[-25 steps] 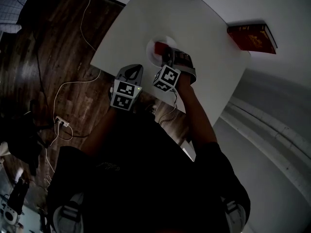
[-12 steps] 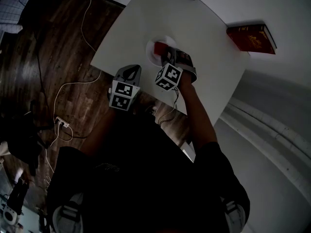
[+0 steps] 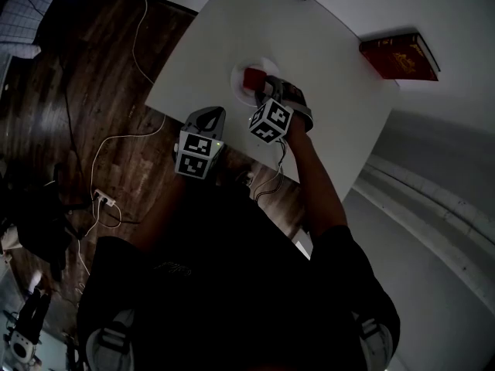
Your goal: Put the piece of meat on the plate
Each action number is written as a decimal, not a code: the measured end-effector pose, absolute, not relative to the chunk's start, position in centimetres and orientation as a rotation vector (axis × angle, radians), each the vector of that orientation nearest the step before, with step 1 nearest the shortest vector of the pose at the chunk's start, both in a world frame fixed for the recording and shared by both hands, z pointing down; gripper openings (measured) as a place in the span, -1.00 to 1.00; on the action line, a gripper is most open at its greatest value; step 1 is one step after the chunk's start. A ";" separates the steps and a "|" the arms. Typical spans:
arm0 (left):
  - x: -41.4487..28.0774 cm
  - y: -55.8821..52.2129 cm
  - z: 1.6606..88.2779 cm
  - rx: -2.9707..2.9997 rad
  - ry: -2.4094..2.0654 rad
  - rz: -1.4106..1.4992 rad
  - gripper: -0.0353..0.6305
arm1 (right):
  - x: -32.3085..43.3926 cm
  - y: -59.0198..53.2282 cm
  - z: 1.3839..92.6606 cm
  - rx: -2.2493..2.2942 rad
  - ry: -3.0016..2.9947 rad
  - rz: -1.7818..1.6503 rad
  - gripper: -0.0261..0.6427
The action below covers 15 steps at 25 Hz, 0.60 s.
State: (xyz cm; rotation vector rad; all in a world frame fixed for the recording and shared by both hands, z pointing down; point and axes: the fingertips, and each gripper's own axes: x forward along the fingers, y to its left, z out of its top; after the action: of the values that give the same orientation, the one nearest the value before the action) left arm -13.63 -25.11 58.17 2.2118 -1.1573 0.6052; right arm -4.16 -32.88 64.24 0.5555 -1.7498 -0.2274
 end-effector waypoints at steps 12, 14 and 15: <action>-12.4 -23.4 57.1 2.222 -1.199 0.595 -0.89 | -3.3 -30.8 61.9 0.681 -1.849 -0.133 -0.33; -12.1 -23.1 56.5 2.224 -1.214 0.577 -0.89 | -2.9 -30.3 60.4 0.759 -1.885 -0.129 -0.45; -11.9 -23.0 56.2 2.226 -1.222 0.570 -0.89 | -2.6 -30.0 59.4 0.811 -1.908 -0.128 -0.60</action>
State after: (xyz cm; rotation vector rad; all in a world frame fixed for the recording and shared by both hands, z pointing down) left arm -11.86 -23.01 56.20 2.2255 -1.2223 0.5697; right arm -2.56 -29.98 59.42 0.8109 -1.9080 -0.1278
